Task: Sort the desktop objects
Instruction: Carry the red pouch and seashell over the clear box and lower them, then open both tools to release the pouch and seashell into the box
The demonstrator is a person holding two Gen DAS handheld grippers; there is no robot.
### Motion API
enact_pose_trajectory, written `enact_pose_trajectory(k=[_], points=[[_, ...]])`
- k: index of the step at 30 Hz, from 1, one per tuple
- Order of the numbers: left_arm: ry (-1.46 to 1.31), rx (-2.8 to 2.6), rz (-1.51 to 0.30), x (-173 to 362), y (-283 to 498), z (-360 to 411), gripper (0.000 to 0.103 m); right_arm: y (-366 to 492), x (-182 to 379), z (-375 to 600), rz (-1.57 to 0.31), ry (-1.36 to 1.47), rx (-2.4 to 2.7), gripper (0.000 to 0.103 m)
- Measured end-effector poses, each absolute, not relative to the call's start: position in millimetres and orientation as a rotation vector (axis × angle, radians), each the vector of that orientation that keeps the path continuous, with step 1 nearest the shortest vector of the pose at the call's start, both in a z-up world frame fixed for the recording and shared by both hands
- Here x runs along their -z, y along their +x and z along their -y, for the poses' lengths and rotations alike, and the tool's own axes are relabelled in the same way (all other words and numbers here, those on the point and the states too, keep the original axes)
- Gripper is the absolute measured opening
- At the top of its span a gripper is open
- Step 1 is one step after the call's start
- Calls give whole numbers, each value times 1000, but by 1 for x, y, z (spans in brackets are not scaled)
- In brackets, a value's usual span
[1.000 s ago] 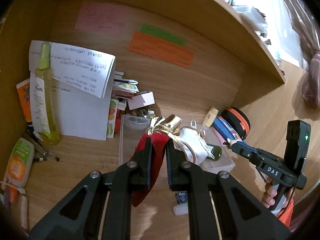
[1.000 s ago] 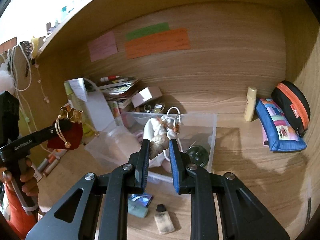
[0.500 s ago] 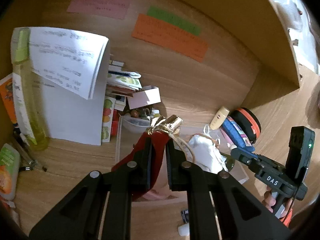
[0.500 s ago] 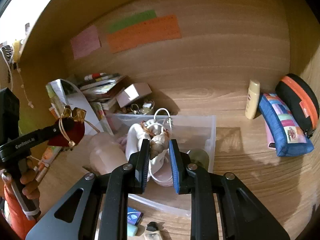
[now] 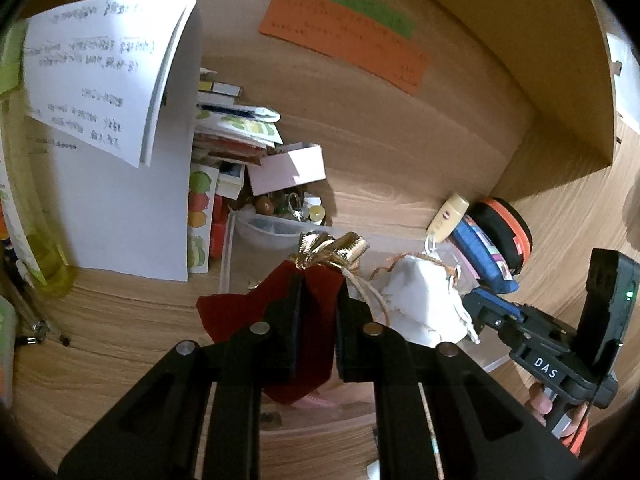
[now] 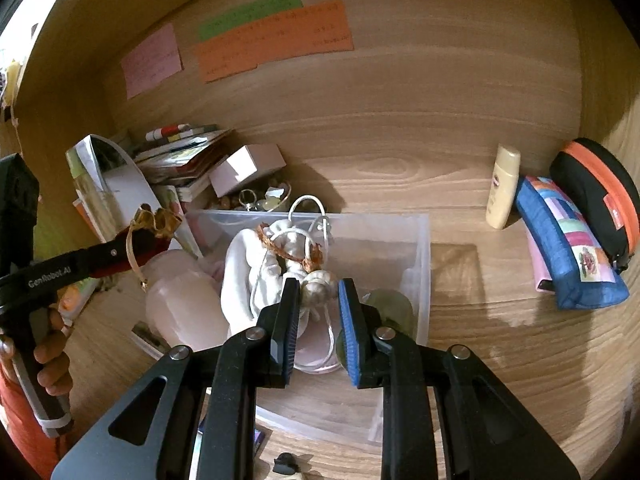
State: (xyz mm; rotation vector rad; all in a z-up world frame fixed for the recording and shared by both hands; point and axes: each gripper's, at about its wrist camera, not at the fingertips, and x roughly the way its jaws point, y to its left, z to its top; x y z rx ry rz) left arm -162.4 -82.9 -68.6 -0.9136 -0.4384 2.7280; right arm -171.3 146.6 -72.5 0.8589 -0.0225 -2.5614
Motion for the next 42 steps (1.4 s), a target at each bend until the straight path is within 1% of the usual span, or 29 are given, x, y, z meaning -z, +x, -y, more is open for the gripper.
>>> enact_pose_trajectory(k=[1, 2, 4, 6, 10, 12, 15, 17, 19, 25, 27, 29, 31, 36, 38, 42], points=[[-926, -2727, 435, 69, -163, 83, 18, -171, 73, -146, 19, 859, 2563, 18], [-943, -2732, 438, 71, -163, 83, 31, -171, 73, -146, 16, 860, 2566, 18], [-957, -2756, 435, 71, -164, 83, 43, -172, 73, -146, 16, 864, 2565, 19], [-959, -2763, 424, 71, -162, 83, 43, -172, 73, -147, 22, 862, 2563, 19], [-956, -2767, 422, 69, -159, 82, 51, -171, 74, -148, 37, 862, 2561, 22], [-957, -2771, 409, 68, -157, 81, 53, -171, 73, -148, 46, 862, 2555, 23], [-959, -2772, 393, 68, -154, 78, 55, -168, 72, -148, 57, 854, 2546, 29], [-956, -2772, 381, 67, -150, 77, 58, -165, 70, -149, 57, 839, 2548, 34], [-954, -2774, 372, 65, -144, 76, 59, -162, 67, -148, 55, 823, 2549, 38], [-952, -2771, 339, 63, -132, 72, 64, -150, 59, -146, 43, 779, 2546, 42], [-944, -2772, 330, 62, -127, 71, 65, -147, 57, -145, 35, 767, 2548, 44], [-936, -2771, 325, 60, -122, 70, 66, -143, 56, -145, 31, 758, 2551, 50], [-926, -2765, 315, 58, -116, 68, 68, -139, 55, -146, 29, 749, 2554, 52], [-902, -2748, 301, 55, -104, 63, 70, -128, 52, -147, 21, 731, 2555, 54], [-895, -2746, 293, 53, -98, 61, 70, -124, 51, -148, 20, 729, 2552, 58], [-880, -2757, 275, 50, -88, 58, 73, -115, 51, -150, 12, 717, 2551, 59]])
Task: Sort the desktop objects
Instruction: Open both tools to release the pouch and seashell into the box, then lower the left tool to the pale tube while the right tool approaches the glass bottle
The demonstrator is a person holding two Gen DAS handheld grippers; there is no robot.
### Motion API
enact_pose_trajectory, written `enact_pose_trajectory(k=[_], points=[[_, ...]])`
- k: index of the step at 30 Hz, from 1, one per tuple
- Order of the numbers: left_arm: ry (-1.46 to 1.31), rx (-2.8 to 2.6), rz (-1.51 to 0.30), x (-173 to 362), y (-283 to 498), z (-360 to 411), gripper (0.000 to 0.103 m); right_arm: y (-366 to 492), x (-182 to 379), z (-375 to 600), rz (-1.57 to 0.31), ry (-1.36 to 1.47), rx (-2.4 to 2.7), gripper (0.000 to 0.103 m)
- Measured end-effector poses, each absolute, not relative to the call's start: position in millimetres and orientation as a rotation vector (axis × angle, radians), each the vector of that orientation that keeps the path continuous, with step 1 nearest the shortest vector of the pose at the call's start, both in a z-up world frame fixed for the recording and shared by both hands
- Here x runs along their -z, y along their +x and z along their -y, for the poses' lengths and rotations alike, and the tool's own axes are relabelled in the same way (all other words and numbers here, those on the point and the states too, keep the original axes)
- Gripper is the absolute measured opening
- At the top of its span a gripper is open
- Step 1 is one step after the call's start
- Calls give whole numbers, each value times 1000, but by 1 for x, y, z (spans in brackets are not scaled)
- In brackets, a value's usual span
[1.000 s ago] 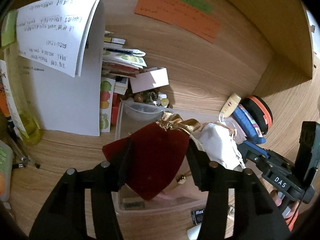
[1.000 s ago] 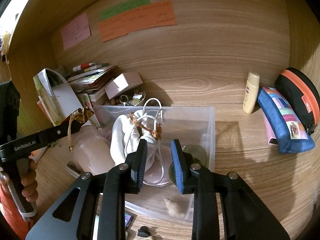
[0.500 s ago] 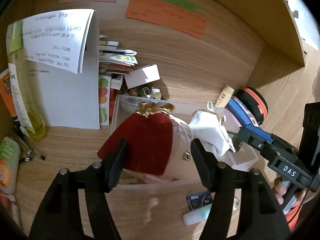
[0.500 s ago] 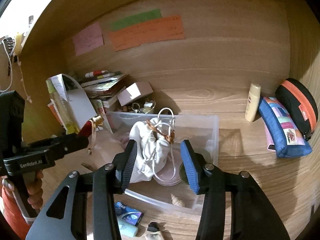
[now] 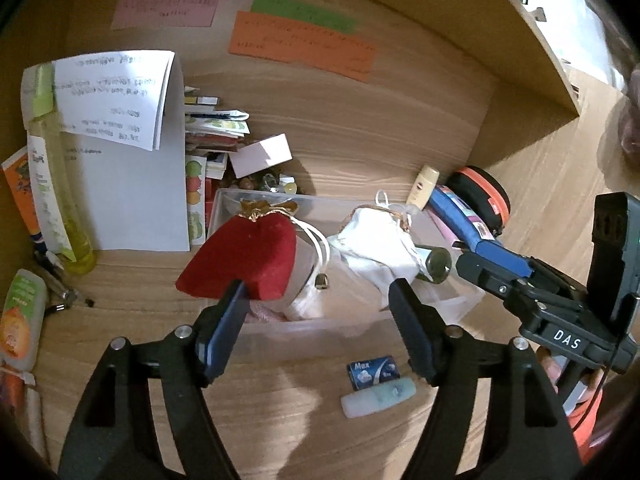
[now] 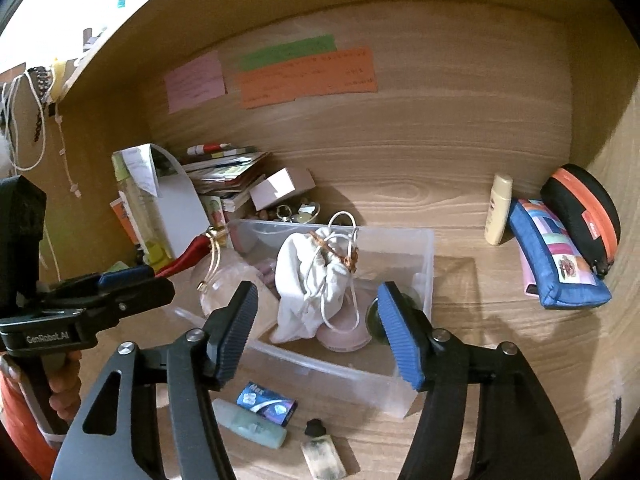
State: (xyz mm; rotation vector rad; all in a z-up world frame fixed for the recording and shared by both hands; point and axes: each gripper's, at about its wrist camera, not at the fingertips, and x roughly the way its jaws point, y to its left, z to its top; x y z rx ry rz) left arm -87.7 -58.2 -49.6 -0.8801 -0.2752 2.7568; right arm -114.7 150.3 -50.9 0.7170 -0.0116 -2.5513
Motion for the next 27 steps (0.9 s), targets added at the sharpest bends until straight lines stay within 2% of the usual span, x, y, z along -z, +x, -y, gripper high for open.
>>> enact_pose_trajectory(k=[9, 15, 19, 27], points=[[-881, -2769, 288, 52, -65, 59, 74, -94, 56, -154, 1, 725, 2540, 59], [-897, -2766, 276, 60, -50, 54, 81, -83, 64, -160, 5, 754, 2531, 60], [-926, -2758, 254, 70, -46, 47, 81, -79, 72, -165, 12, 782, 2539, 67], [-1033, -2692, 233, 92, -48, 26, 82, -75, 96, -173, -31, 863, 2536, 68]])
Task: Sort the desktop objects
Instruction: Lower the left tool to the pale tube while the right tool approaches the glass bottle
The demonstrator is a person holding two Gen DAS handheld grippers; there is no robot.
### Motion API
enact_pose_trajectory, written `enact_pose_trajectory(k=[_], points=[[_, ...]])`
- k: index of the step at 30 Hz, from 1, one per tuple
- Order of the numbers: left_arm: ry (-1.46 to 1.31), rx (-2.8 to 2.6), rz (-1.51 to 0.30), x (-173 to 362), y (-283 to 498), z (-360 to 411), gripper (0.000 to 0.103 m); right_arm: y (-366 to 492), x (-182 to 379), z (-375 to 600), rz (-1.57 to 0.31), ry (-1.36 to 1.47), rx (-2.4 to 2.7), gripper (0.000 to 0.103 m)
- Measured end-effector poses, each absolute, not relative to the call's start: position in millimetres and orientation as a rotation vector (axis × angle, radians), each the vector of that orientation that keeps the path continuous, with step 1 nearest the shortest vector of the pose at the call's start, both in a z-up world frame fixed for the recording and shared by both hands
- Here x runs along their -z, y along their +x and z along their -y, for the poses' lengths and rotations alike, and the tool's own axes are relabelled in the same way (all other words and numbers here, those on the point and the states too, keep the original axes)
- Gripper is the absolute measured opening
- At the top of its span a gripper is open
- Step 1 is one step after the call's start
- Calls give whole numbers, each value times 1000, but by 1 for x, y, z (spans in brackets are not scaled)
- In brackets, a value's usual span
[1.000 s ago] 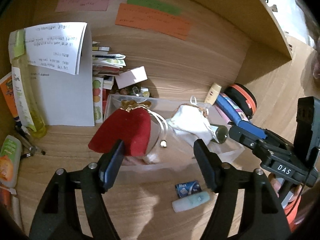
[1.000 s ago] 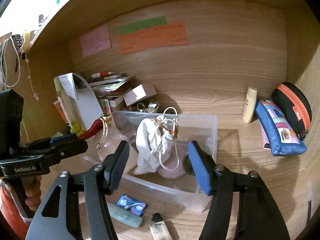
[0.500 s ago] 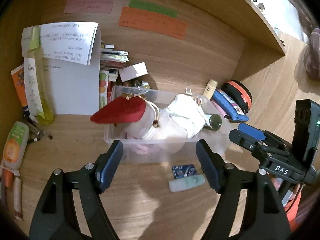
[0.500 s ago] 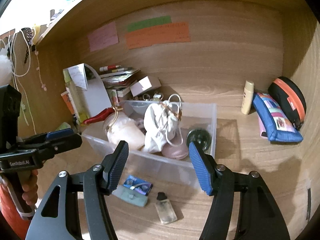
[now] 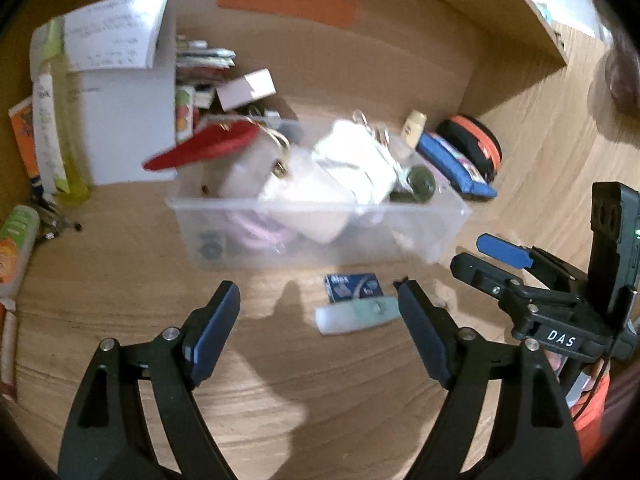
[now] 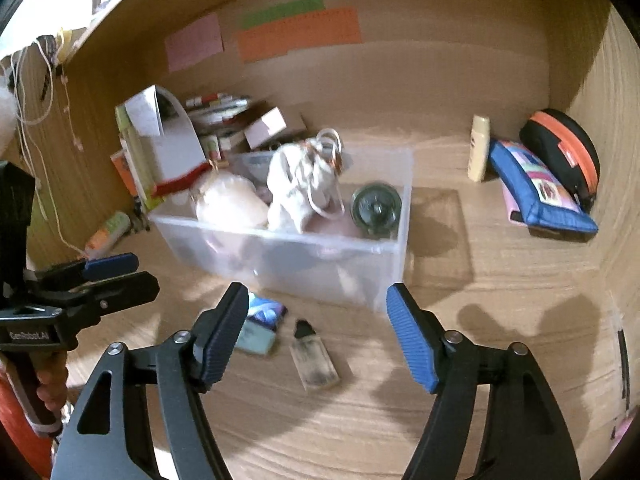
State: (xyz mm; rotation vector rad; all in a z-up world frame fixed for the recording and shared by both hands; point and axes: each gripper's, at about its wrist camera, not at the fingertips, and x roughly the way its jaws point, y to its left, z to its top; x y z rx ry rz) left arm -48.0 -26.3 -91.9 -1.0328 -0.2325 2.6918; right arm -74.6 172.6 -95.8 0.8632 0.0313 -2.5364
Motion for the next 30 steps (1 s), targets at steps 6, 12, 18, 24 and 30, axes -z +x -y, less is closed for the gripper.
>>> enact_pose_trajectory(k=[6, 12, 18, 24, 30], points=[[-1097, -2642, 197, 103, -52, 4, 82, -74, 112, -178, -117, 917, 2524, 68], [-1193, -2617, 213, 114, -63, -11, 82, -78, 122, -179, -177, 967, 2471, 68], [-1254, -2645, 169, 118, -75, -22, 82, -81, 129, -175, -247, 1007, 2393, 64], [-1307, -2642, 110, 128, -79, -36, 82, -78, 132, -167, -337, 993, 2349, 60], [-1323, -2642, 76, 133, -85, -44, 82, -85, 140, -163, -339, 1057, 2267, 40]])
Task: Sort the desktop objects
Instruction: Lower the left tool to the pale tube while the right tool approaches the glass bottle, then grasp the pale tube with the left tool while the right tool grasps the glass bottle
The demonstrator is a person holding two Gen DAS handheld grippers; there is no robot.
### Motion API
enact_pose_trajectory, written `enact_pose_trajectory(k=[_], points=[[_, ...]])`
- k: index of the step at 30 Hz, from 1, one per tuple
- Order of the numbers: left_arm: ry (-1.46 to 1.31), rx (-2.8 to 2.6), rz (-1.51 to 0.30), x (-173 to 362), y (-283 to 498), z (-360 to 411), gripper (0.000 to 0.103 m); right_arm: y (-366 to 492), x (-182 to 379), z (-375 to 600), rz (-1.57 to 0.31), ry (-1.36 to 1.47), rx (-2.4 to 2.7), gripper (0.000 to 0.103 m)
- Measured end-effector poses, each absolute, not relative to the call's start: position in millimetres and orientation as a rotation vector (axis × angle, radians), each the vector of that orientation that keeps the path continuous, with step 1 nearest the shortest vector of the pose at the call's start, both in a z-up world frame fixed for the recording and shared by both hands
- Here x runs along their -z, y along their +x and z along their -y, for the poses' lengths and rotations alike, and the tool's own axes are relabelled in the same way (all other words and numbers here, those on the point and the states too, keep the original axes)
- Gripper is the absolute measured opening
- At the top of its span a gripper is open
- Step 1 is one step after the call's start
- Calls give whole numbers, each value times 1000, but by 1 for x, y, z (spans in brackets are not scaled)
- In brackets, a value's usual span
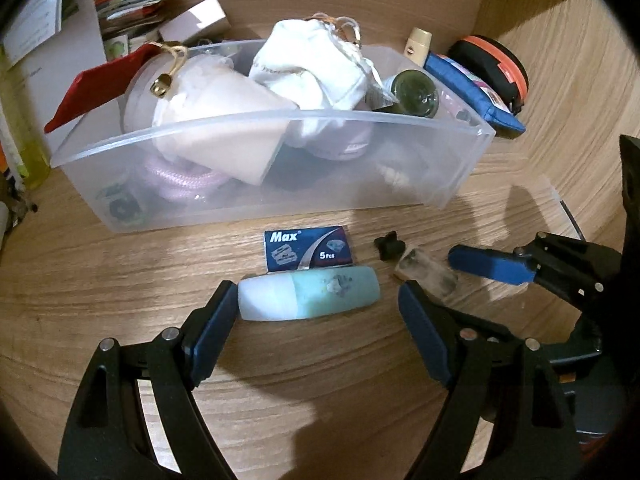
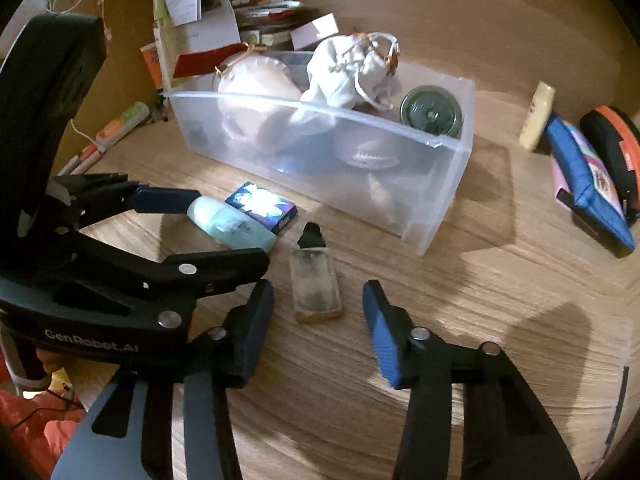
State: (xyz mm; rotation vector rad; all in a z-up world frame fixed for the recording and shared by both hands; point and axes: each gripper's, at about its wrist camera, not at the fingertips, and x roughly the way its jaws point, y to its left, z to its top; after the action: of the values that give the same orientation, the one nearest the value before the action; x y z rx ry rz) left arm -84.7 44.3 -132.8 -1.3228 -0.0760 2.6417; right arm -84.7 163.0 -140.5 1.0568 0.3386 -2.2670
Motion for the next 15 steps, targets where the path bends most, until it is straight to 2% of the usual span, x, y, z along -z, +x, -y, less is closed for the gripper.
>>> enact_pose_trajectory(k=[3, 6, 11, 15], points=[[-1318, -2650, 57, 132, -88, -44, 81, -85, 141, -163, -338, 1057, 2260, 35], [-1303, -2677, 11, 133, -88, -45, 73, -83, 142, -162, -340, 1053, 2256, 29], [-1280, -2679, -7, 133, -84, -42, 73, -80, 143, -161, -349, 1044, 2252, 22], [-1270, -2678, 9, 132, -79, -40, 73, -83, 142, -165, -317, 1054, 2259, 22]])
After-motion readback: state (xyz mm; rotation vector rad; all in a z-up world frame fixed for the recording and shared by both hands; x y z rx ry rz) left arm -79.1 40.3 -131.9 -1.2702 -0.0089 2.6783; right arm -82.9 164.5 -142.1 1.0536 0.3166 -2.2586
